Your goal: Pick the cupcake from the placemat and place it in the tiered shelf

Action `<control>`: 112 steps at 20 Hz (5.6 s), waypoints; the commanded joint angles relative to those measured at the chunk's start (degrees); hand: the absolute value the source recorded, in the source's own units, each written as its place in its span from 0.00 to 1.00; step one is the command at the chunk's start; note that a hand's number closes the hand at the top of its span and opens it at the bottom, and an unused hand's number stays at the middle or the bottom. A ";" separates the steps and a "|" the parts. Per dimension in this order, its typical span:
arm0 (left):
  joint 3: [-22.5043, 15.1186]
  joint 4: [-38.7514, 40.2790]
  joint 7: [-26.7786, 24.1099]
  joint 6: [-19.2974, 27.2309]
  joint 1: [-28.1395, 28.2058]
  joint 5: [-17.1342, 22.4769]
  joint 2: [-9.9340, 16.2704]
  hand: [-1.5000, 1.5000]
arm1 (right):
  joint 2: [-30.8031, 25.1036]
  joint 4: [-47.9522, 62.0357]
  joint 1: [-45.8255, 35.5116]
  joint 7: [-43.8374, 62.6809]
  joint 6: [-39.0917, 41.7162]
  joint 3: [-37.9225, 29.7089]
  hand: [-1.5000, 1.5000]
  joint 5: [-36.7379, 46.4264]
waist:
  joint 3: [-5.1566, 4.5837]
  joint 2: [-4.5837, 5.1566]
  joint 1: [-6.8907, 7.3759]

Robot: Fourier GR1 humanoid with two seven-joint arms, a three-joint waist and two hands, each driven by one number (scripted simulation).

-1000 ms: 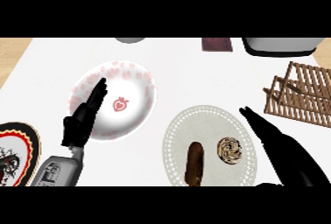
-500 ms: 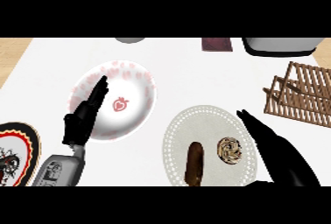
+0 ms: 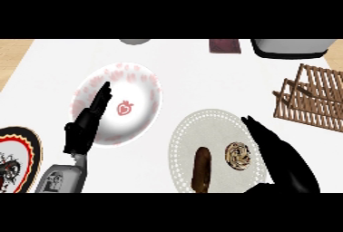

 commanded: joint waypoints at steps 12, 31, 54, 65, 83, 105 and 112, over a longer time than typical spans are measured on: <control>0.64 -1.35 2.22 -0.98 -0.01 -2.49 -2.13 0.50 | 4.54 11.84 -4.19 -6.48 -0.13 -4.12 0.00 6.32 | 0.01 0.02 0.10; 1.39 -0.90 0.33 -1.52 0.17 -4.19 -3.65 0.50 | 6.50 23.31 -1.08 -18.52 -4.11 -3.21 1.00 11.90 | 0.01 0.02 0.04; 3.94 -0.52 -0.73 -3.38 1.06 -2.80 -1.86 0.50 | 15.04 -3.53 14.28 -5.15 -16.92 1.84 1.00 18.27 | 0.00 -0.17 -0.46; 3.10 -1.47 0.86 -2.68 -0.17 -3.63 -2.79 0.50 | 14.95 -30.55 8.59 7.60 -12.91 1.90 1.00 20.00 | -0.05 -0.16 -0.28; 3.06 -3.57 3.40 -3.06 -0.14 -3.22 -2.80 0.50 | -0.74 -26.31 -26.42 21.67 1.55 -27.43 1.00 15.12 | -0.06 -0.31 -0.20; 3.34 -1.33 1.87 -2.98 -0.32 -3.59 -3.49 0.50 | -19.65 1.35 -35.25 0.17 -4.62 -46.71 1.00 11.03 | 0.00 0.07 0.26; 4.57 -0.34 2.46 -3.61 -2.96 -3.18 -2.42 0.50 | -19.95 10.69 -30.92 -10.60 -16.00 -42.82 1.00 17.50 | 0.01 0.22 0.51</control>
